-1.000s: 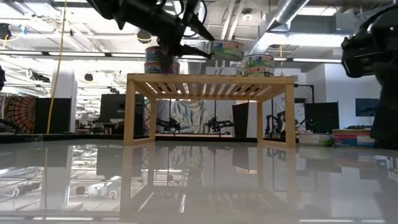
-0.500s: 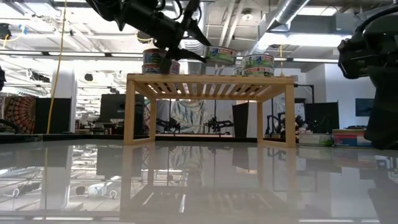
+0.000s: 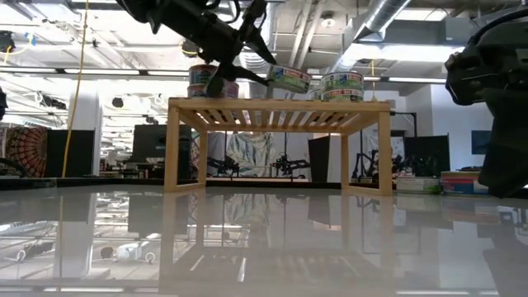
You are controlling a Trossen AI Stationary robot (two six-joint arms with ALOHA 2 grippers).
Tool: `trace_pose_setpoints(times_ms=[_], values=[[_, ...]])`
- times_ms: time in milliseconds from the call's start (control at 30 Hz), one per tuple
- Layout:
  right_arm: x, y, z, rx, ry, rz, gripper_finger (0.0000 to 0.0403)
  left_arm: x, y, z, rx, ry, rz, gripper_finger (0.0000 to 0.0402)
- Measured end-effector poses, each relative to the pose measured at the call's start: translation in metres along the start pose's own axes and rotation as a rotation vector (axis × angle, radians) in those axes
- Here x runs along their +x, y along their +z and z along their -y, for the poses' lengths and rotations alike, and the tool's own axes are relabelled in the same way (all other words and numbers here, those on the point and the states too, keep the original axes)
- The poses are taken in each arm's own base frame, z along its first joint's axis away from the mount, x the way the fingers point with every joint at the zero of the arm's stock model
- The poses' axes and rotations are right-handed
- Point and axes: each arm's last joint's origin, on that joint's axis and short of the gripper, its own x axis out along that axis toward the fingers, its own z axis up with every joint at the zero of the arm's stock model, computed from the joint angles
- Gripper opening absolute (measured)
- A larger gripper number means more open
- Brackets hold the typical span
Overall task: Stack canned seafood by type on shelf
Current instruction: Put the green tuna can on the shelf aligned with the other green tuna cans
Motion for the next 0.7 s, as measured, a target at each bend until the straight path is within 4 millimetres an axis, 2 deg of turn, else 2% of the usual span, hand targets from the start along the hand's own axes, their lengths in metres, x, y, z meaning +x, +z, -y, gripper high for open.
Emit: trace_pose_setpoints(times_ms=[233, 467, 700], values=[[0.000, 0.000, 0.000, 0.000, 0.002, 0.000, 0.0127, -0.004, -0.010, 0.003, 0.029, 0.033, -0.002, 0.0149], [0.000, 0.000, -0.002, -0.015, 0.017, 0.001, 0.0127, -0.006, -0.007, 0.028, 0.128, 0.110, 0.026, 0.0149], [-0.001, -0.001, -0.003, -0.023, 0.025, -0.001, 0.0127, 0.018, -0.013, 0.026, 0.101, 0.160, 0.026, 0.0148]])
